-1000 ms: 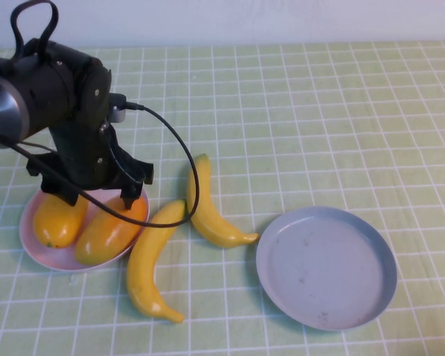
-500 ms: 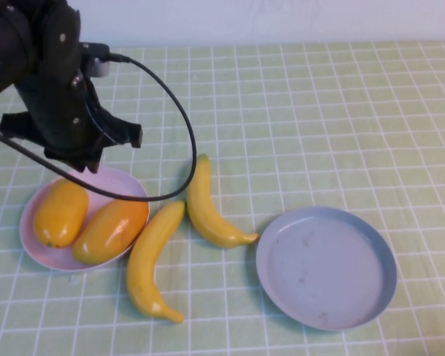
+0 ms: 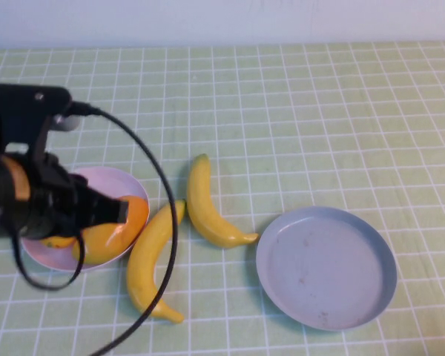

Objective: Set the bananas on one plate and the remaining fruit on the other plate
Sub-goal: Put another type of fruit in the right plate

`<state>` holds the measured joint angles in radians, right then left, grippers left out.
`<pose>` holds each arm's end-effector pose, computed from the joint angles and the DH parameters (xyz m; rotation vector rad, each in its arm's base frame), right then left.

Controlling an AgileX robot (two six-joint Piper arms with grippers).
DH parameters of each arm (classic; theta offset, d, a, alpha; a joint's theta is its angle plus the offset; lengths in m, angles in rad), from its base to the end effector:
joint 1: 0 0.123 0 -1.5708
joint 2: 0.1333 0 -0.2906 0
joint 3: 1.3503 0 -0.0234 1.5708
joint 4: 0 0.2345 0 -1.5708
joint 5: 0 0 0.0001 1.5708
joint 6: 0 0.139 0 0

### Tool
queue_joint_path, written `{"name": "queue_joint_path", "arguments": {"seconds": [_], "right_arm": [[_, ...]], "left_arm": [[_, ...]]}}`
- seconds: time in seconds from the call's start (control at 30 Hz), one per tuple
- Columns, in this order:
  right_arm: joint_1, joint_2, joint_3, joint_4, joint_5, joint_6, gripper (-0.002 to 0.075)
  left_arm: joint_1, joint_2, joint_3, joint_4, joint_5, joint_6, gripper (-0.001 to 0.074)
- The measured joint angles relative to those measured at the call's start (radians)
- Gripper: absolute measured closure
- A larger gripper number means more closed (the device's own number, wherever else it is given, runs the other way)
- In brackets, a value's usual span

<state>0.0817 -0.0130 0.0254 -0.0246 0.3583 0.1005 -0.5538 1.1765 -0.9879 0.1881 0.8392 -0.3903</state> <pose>0.0769 0.0051 0.1598 0.0021 1.8554 0.1027 0.2166 -0.1112 0.2928 0.3036 2.4789 -0.1682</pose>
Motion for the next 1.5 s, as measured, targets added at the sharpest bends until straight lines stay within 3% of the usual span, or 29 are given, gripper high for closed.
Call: {"name": "queue_joint_path", "arguments": {"seconds": [0.2, 0.33, 0.73, 1.0, 1.23, 1.5], "right_arm": [[0.0, 0.0, 0.0, 0.0, 0.0, 0.0, 0.0741], [0.0, 0.0, 0.0, 0.0, 0.0, 0.0, 0.0741], [0.0, 0.0, 0.0, 0.0, 0.0, 0.0, 0.0741], [0.0, 0.0, 0.0, 0.0, 0.0, 0.0, 0.0741], [0.0, 0.0, 0.0, 0.0, 0.0, 0.0, 0.0741], [0.0, 0.0, 0.0, 0.0, 0.0, 0.0, 0.0741]], "left_arm": [[-0.005, -0.26, 0.282, 0.0, -0.183, -0.045, 0.0731], [-0.005, -0.378, 0.388, 0.011, -0.215, -0.051, 0.0731], [-0.005, -0.437, 0.45, 0.107, -0.137, -0.085, 0.0731], [0.0, -0.517, 0.56, 0.211, -0.425, -0.079, 0.0731], [0.15, -0.783, 0.717, 0.232, -0.621, -0.042, 0.0731], [0.416, -1.087, 0.858, 0.177, -0.714, 0.022, 0.0732]]}}
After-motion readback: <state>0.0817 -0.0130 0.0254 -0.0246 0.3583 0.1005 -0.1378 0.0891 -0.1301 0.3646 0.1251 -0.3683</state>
